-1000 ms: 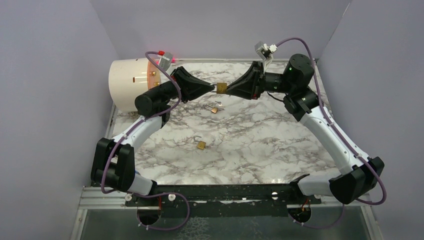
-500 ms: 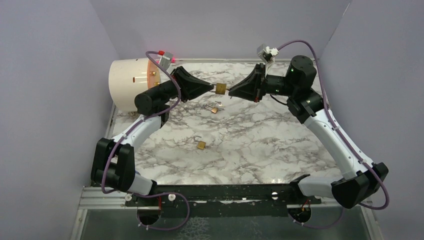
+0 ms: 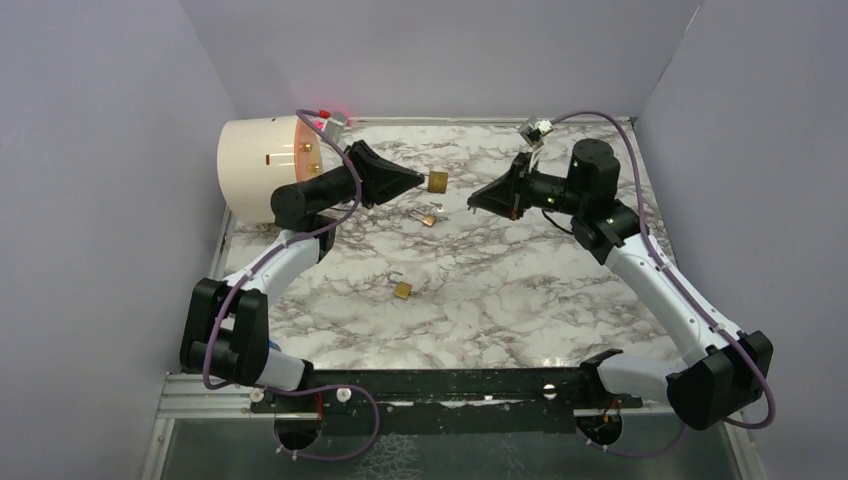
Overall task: Lock with the key
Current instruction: Lock the lock, then place the lock at the center of the board.
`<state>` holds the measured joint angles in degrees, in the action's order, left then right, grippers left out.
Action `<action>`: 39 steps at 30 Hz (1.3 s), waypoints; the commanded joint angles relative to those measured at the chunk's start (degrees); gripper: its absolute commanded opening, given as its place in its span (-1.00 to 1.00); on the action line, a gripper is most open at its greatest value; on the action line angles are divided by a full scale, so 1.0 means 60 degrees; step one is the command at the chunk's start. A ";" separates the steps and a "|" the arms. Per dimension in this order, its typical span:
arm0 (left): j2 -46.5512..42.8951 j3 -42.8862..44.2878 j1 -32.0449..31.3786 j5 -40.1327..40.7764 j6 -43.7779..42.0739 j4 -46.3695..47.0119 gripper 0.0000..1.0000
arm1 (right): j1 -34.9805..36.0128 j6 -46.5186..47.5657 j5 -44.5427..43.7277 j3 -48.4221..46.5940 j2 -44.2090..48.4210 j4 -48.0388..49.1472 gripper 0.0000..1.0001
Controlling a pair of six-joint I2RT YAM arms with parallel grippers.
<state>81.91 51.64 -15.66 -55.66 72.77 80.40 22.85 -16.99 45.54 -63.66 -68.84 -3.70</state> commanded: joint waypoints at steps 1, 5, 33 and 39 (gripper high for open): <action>-0.0174 -0.0752 -0.0721 0.0244 -0.1953 -0.2372 -1.00 | -0.0044 -0.0156 -0.1883 0.0294 0.0039 -0.0341 -0.99; -0.0057 -0.0930 -0.1737 0.1497 -0.4305 -0.5390 -1.00 | -0.0043 -0.0626 -0.3691 0.0754 0.0281 -0.0371 -0.99; 0.4810 0.0446 -0.4154 0.4162 -0.5685 -0.7791 -1.00 | -0.0044 -0.1945 -0.7078 0.3245 0.0515 -0.1591 -0.99; 0.5241 0.0808 -0.4258 0.4494 -0.5919 -0.8380 -1.00 | -0.0044 -0.2217 -0.6988 0.3772 0.0511 -0.1441 -0.99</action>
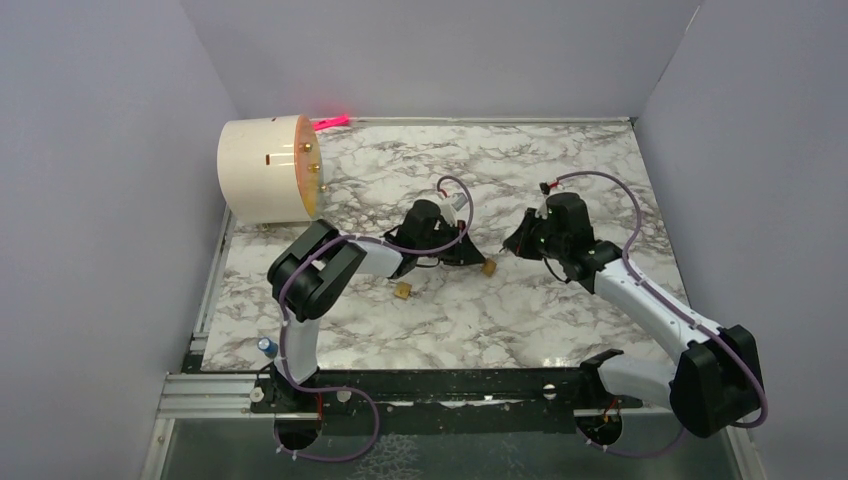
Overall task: Lock with the key
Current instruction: Place the lock at the center of the board, then place the key at the center of the board.
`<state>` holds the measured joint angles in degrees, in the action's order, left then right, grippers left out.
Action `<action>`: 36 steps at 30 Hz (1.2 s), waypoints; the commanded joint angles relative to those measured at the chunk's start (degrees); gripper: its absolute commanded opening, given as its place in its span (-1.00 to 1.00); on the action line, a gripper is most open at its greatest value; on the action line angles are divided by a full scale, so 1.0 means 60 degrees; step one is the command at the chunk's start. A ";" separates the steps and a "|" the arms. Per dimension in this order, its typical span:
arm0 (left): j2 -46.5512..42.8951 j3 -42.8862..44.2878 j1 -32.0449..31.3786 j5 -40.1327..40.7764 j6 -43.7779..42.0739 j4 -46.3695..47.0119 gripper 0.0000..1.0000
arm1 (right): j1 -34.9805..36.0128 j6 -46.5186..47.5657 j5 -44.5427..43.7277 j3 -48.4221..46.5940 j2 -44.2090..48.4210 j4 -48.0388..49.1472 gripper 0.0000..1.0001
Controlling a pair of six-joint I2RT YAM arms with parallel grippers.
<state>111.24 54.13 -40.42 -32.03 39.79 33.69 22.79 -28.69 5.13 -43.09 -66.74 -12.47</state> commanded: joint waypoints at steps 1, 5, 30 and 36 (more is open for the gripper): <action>0.0369 0.0430 -0.0140 0.0636 -0.0542 -0.0712 -1.00 | -0.0029 -0.0316 -0.0222 0.0413 0.0164 0.0098 -0.99; 0.0214 0.0383 -0.0158 0.1214 -0.0900 -0.0984 -0.62 | -0.0033 -0.0419 -0.0112 0.0529 0.0122 0.0203 -0.99; -0.4064 -0.0213 0.1175 0.2936 -0.2601 -0.4482 0.93 | -0.0033 -0.0514 0.0445 -0.0085 -0.2485 0.0711 -0.99; -0.5336 -0.0741 0.1872 0.3018 -0.3511 -0.6283 0.76 | -0.0033 -0.0364 0.0567 -0.0109 -0.2730 0.0848 -0.99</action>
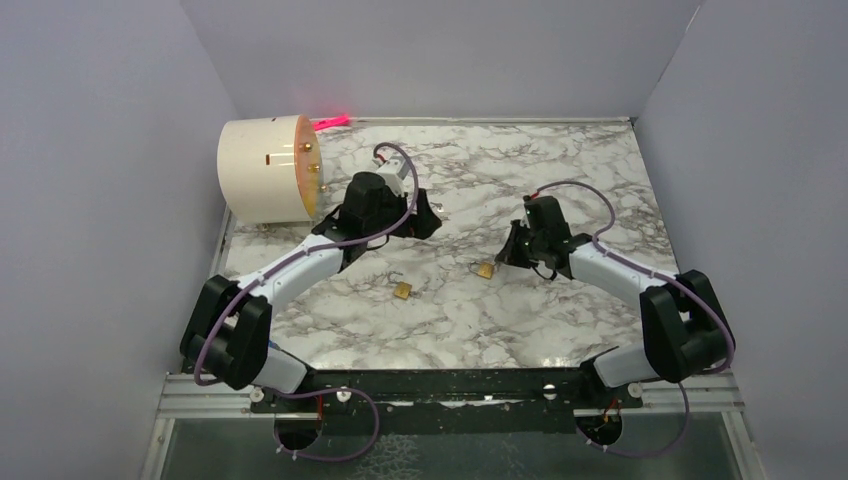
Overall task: Lock with the key
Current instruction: Place the key at the center of the board.
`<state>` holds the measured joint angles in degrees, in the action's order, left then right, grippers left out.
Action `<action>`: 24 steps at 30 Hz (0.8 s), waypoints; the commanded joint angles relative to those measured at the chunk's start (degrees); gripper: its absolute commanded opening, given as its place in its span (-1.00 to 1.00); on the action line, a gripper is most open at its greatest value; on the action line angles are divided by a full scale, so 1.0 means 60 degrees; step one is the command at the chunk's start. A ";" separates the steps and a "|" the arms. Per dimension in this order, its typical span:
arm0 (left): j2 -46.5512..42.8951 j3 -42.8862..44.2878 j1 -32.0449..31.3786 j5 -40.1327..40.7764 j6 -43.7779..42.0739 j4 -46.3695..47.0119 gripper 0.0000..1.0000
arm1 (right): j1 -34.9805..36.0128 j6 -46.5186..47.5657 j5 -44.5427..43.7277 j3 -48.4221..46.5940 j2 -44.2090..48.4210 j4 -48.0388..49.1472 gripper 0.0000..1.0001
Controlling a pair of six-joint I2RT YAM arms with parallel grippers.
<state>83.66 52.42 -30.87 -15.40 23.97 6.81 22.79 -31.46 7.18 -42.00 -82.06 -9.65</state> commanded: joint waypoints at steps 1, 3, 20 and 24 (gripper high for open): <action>-0.0896 -0.0548 0.0370 0.0220 -0.0942 -0.2048 0.69 | -0.0033 0.0102 0.0244 -0.0282 -0.0227 0.0365 -0.99; -0.1143 -0.0739 0.0523 0.0084 -0.1049 -0.2476 0.60 | -0.0033 0.0082 0.0299 -0.0272 -0.0321 0.0351 -0.99; -0.2756 -0.2664 0.1220 0.0483 0.0358 -0.3874 0.43 | -0.0033 0.0463 -0.0116 -0.0336 0.0032 -0.0036 -0.19; -0.2733 -0.3108 0.1217 0.0538 0.1020 -0.3455 0.42 | -0.0026 0.0782 -0.0316 -0.0309 0.0608 0.0051 -0.10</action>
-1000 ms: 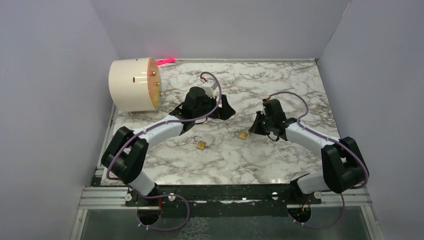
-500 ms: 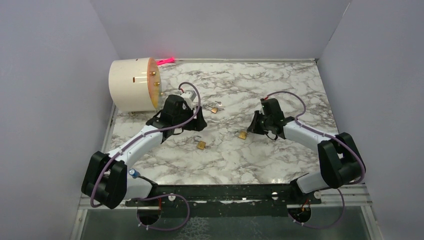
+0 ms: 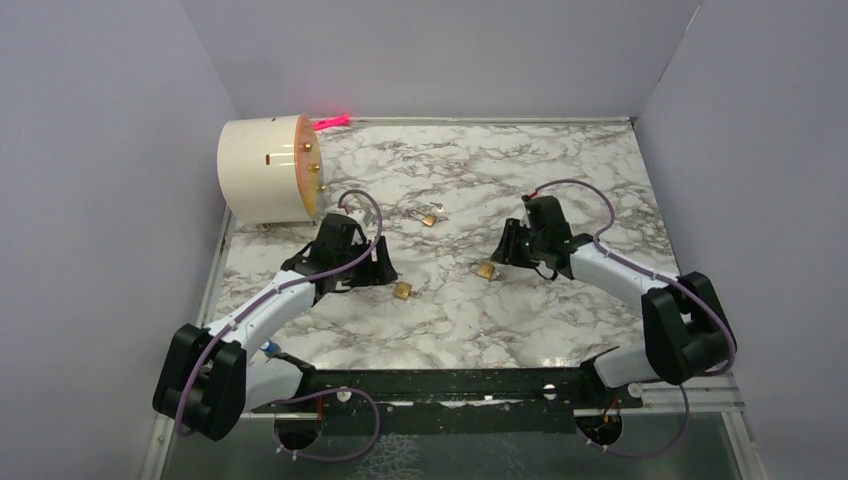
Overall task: Lock with the key
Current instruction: Place the key at the center of the board, then pick up the lock from the center of the board.
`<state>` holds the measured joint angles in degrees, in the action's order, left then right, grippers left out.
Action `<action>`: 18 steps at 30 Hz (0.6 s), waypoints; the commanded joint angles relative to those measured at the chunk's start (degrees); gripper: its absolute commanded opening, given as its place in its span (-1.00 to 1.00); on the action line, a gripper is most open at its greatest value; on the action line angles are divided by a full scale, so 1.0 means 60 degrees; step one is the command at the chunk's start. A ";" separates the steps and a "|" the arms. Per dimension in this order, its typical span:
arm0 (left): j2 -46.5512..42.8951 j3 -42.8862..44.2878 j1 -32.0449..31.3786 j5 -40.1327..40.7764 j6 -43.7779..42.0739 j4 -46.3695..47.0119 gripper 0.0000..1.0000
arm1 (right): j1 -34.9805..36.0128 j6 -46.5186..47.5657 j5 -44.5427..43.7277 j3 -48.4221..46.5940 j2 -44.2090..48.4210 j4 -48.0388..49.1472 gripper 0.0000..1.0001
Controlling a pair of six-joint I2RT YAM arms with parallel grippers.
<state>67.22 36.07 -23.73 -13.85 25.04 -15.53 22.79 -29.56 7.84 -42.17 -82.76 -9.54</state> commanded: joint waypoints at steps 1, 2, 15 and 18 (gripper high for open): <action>-0.0067 -0.0446 0.0021 0.0412 0.0902 0.0286 0.42 | 0.0006 0.0625 -0.0388 -0.0224 0.1007 0.0170 -0.06; -0.0171 -0.0475 0.0028 0.0582 0.0929 0.0288 0.42 | 0.0093 0.0853 -0.0340 -0.0168 0.1308 0.0356 -0.01; -0.0598 -0.0014 0.0604 0.1144 0.0531 -0.0041 0.55 | 0.5442 0.5083 -0.2049 -0.2625 -0.0750 0.0629 0.45; -0.0712 -0.0050 0.1170 0.0943 0.0469 -0.0063 0.62 | 0.6153 0.5657 -0.2160 -0.3454 -0.2050 0.0386 0.47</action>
<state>64.79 34.39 -20.40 -8.38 28.84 -15.99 54.48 -4.08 -1.50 -58.24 -86.74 -5.45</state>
